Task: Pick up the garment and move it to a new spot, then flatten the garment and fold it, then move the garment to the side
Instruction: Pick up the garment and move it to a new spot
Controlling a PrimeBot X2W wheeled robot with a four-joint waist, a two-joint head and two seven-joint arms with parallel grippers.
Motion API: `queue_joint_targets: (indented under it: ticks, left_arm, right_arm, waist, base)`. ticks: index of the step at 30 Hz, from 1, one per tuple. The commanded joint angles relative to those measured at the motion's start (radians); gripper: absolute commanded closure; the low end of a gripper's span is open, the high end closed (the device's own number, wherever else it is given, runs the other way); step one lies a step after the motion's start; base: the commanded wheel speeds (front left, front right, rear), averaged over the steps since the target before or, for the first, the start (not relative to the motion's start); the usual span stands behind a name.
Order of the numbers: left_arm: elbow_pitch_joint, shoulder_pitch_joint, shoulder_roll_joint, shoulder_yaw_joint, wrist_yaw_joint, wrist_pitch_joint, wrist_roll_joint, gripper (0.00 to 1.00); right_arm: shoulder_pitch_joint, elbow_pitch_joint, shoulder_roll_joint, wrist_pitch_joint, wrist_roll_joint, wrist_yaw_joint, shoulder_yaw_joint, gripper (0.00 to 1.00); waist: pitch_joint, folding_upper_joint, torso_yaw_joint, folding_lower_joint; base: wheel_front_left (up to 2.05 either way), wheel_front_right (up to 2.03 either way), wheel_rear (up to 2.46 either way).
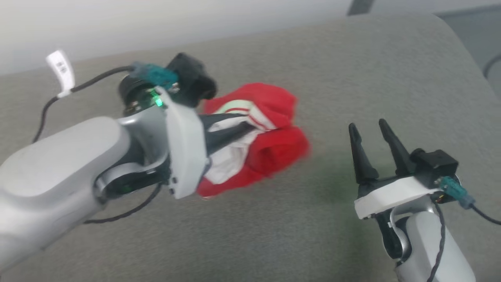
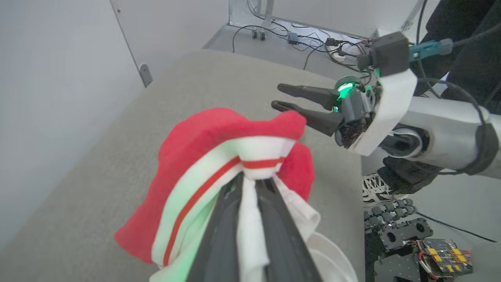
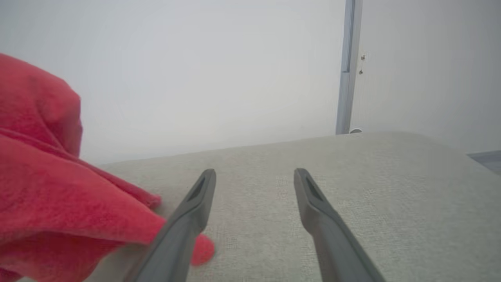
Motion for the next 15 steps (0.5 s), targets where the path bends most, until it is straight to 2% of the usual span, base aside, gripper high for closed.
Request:
queue_joint_targets:
  ticks: [1,6,11,12,15]
  left_arm:
    - [-0.012,-0.042,-0.015,-0.021,-0.001,0.012,-0.017,1.00]
    - [0.047,-0.113,-0.057,-0.059,-0.001,0.060,0.038,1.00]
    - [0.145,-0.101,-0.081,-0.063,-0.001,0.139,0.223,1.00]
    - [0.145,-0.101,-0.081,-0.063,-0.001,0.139,0.223,1.00]
    - [0.211,-0.094,-0.095,-0.064,-0.001,0.173,0.330,1.00]
  right_arm:
    - [0.003,-0.014,0.005,-0.003,0.024,0.000,-0.003,0.00]
    - [-0.015,-0.035,0.005,-0.003,0.085,0.000,0.007,0.00]
    - [-0.028,-0.048,0.005,-0.003,0.150,0.000,0.029,0.00]
    - [-0.028,-0.048,0.005,-0.003,0.150,0.000,0.029,0.00]
    - [-0.042,-0.055,0.005,-0.003,0.188,0.000,0.050,0.00]
  waist:
    - [0.048,0.0000,-0.075,0.0000]
    - [0.110,0.0000,-0.161,0.0000]
    - [0.173,0.0000,-0.233,0.0000]
    - [0.173,0.0000,-0.233,0.0000]
    - [0.210,0.0000,-0.270,0.0000]
  base:
    - [0.00,0.00,0.00]
    - [0.00,0.00,0.00]
    - [0.00,0.00,0.00]
    - [0.00,0.00,0.00]
    - [0.00,0.00,0.00]
